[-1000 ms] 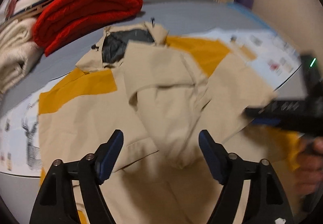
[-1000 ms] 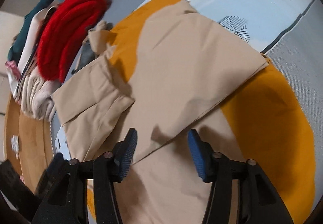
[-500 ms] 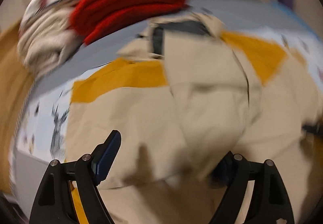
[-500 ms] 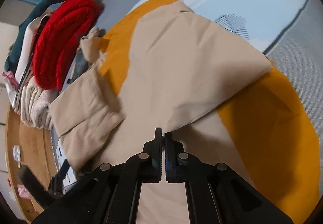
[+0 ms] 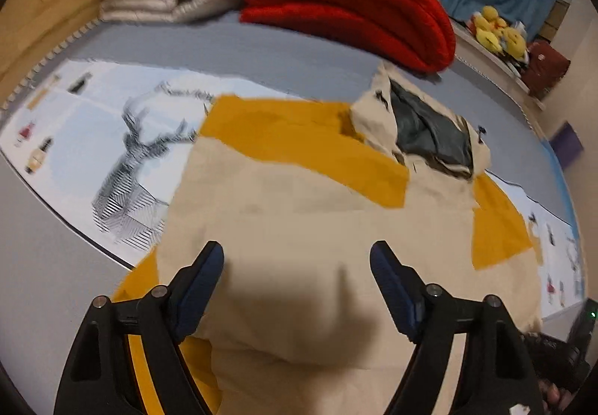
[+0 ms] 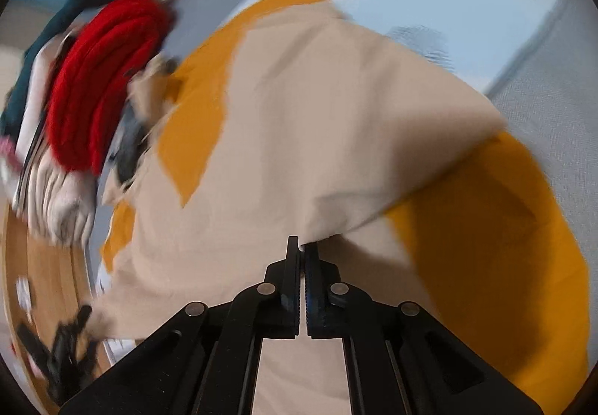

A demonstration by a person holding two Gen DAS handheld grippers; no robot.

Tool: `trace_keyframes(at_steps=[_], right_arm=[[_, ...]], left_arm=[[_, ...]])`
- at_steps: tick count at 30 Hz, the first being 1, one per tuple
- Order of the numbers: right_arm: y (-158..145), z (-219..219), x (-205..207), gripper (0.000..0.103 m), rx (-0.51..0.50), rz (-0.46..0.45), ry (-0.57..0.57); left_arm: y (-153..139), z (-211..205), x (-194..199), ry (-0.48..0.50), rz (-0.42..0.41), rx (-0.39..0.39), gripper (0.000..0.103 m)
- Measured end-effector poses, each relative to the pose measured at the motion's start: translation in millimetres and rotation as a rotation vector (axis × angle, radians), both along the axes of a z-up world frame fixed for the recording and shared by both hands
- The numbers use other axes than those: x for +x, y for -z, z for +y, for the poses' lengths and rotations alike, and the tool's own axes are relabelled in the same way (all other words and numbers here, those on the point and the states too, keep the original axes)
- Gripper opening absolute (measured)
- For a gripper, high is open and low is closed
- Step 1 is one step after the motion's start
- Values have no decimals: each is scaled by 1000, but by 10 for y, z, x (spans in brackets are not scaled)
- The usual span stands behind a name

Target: Fold large clothes

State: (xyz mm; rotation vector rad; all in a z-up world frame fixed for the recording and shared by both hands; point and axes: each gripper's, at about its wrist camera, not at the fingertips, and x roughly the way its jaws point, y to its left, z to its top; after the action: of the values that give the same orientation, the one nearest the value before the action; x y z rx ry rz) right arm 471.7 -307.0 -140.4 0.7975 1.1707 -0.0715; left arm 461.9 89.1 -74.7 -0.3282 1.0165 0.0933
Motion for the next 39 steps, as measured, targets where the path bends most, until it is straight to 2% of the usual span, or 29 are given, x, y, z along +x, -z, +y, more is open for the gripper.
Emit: trace_keyframes(at_steps=[1, 3, 5, 8, 11, 13, 15, 18, 21, 23, 25, 27, 31, 33, 35, 36, 39], right_arm=[[-18, 22, 1, 5, -18, 0, -5], [-8, 50, 3, 9, -41, 23, -19], [31, 48, -46, 17, -35, 52, -8], [-12, 73, -122, 21, -74, 61, -13], [-220, 173, -170, 21, -167, 15, -52], [-393, 249, -199, 21, -227, -44, -89], [-618, 390, -186, 22, -314, -133, -157], [-805, 535, -127, 24, -387, -219, -245], [-926, 533, -63, 25, -426, -259, -271], [-937, 495, -9, 25, -408, -256, -277], [-906, 445, 27, 25, -399, -245, -277], [-827, 377, 62, 25, -389, -216, -264], [-617, 303, 119, 25, -352, -151, -246], [-497, 285, 145, 25, -350, -105, -249], [-398, 264, 152, 25, -339, -74, -248], [-352, 256, 160, 25, -334, -58, -250], [-175, 190, 175, 25, -357, 26, -232]], left_arm=[[41, 79, 0, -17, 23, -30, 62], [133, 254, -18, -60, 70, -93, 56], [176, 442, -41, -113, 97, -125, 56], [135, 667, -87, -158, 103, -128, 56], [132, 725, -116, -125, 118, -153, 55], [175, 692, -134, -81, 137, -174, 50], [263, 648, -137, -56, 169, -157, 45], [409, 625, -137, -42, 221, -161, 39], [539, 620, -163, -29, 256, -195, 32], [582, 609, -191, -21, 266, -204, 24], [597, 595, -199, -6, 269, -210, 8], [515, 607, -208, -3, 233, -186, 1], [254, 721, -214, -45, 138, -110, 1], [206, 773, -219, -65, 121, -74, 1], [230, 758, -186, -46, 140, -55, 2], [242, 748, -173, -51, 154, -26, 7], [186, 697, -190, -68, 136, 56, 11]])
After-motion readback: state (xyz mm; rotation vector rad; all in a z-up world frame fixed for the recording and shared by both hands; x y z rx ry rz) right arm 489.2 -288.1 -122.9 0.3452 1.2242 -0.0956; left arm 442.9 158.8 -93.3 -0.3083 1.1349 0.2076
